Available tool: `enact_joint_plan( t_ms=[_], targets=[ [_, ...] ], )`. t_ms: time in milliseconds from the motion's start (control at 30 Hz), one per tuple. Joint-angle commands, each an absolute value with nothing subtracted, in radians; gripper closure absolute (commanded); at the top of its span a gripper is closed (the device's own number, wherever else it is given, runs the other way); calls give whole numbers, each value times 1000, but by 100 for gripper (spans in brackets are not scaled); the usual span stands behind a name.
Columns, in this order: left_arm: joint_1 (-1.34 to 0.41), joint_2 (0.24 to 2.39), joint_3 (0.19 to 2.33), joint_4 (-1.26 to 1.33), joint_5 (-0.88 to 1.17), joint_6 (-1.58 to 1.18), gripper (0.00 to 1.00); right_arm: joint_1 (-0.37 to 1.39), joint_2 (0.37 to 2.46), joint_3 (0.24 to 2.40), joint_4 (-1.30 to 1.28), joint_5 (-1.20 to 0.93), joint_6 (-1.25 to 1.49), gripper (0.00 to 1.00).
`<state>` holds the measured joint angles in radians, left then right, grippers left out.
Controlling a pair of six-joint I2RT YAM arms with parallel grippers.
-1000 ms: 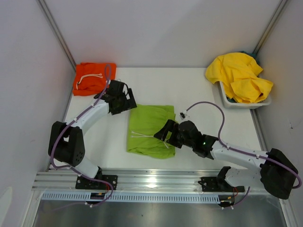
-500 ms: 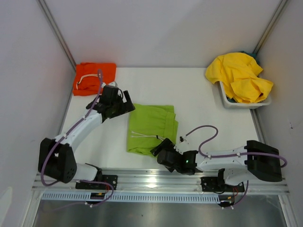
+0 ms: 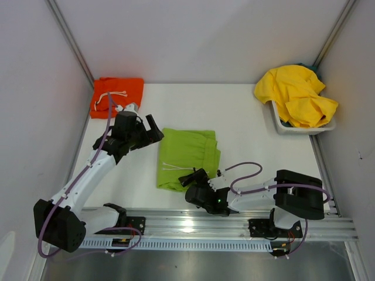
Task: Fold and stack the shorts
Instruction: Fold the shorts
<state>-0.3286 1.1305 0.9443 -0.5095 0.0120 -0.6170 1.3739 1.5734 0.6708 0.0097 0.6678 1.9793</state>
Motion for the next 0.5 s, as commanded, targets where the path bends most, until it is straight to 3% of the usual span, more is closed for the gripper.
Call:
enact_joint_plan(
  t_ms=[0, 200, 467],
  targets=[
    [-328, 1103, 960, -551, 28, -592, 2, 1359, 1620, 655, 121, 738, 2108, 0],
    [-328, 1100, 969, -563, 14, -588, 2, 1327, 1626, 629, 109, 764, 2184, 1],
    [-328, 1104, 977, -565, 5, -588, 2, 1241, 1505, 572, -69, 798, 2220, 30]
  ],
)
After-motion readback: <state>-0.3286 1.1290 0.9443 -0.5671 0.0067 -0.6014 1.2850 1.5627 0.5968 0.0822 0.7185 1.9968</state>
